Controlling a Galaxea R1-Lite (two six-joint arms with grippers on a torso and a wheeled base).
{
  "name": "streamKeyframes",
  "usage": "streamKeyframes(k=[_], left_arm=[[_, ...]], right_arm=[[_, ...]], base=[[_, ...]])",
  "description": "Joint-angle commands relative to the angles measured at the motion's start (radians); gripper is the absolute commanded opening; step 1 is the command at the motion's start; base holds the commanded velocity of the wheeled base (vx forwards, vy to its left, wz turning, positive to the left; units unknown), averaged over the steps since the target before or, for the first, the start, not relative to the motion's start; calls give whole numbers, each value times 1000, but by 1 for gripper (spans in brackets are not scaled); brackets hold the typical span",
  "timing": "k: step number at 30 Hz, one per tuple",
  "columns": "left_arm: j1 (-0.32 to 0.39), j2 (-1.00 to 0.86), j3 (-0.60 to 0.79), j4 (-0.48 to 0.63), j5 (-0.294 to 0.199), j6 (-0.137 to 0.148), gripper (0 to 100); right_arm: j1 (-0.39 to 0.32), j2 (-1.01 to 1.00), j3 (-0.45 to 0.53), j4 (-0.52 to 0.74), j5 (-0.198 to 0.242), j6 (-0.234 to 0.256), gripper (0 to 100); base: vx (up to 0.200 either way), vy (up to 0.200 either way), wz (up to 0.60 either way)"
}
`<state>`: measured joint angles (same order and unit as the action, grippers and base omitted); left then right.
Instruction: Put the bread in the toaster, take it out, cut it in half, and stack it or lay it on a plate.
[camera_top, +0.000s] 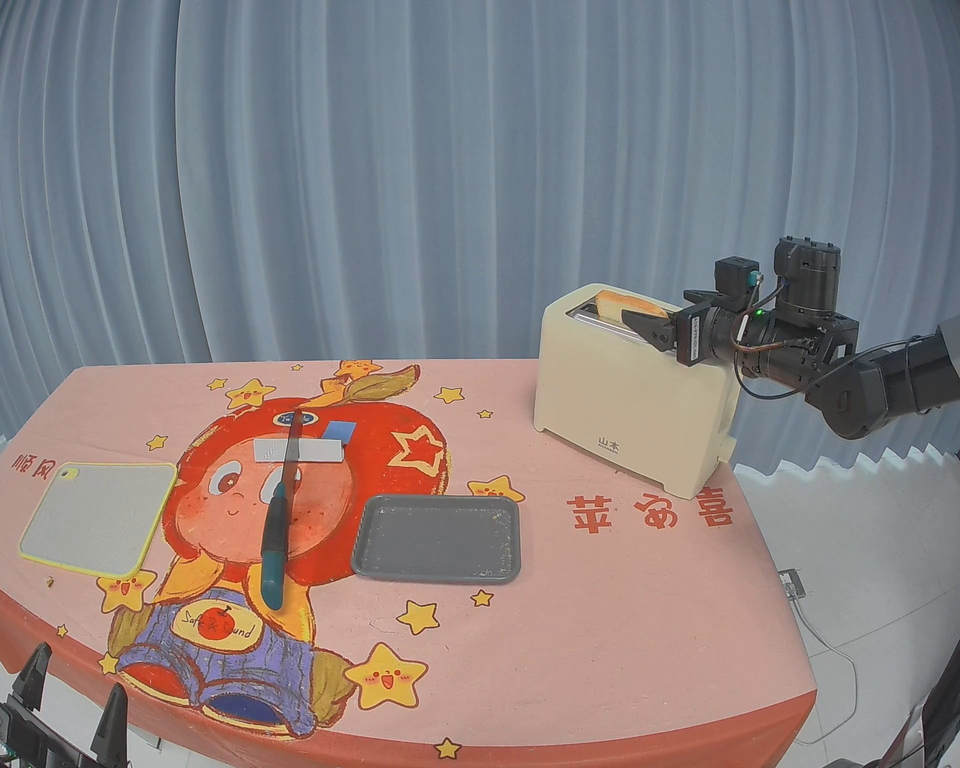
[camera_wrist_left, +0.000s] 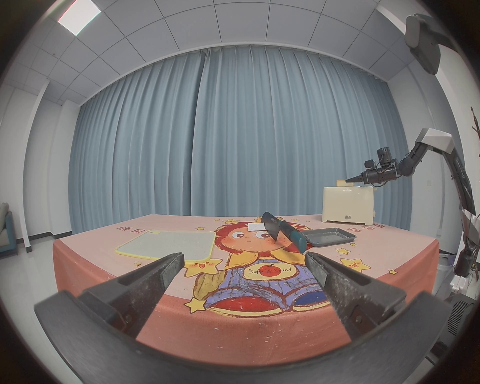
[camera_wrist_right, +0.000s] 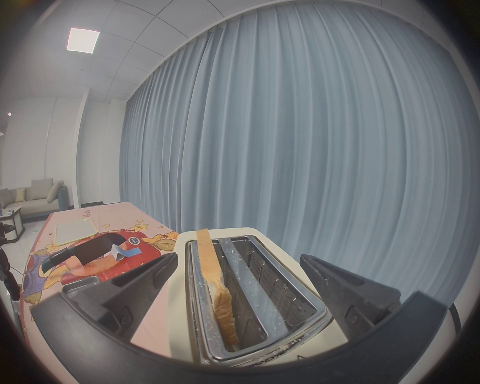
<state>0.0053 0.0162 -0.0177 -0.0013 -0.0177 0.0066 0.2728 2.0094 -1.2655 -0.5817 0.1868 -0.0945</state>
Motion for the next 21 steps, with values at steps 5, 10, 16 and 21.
streamKeyframes(k=[5, 10, 16, 21], left_arm=[[1, -15, 18, 0, 1, 0, 100], [1, -15, 18, 0, 1, 1, 100], [1, -15, 18, 0, 1, 0, 100], [1, -15, 18, 0, 1, 0, 100]], right_arm=[[3, 9, 2, -1, -3, -1, 100], [5, 11, 3, -3, -3, -2, 0], [5, 3, 11, -1, -3, -1, 0], [6, 5, 14, -9, -3, -1, 0]], base=[[0, 0, 0], [0, 0, 0], [0, 0, 0], [0, 0, 0]])
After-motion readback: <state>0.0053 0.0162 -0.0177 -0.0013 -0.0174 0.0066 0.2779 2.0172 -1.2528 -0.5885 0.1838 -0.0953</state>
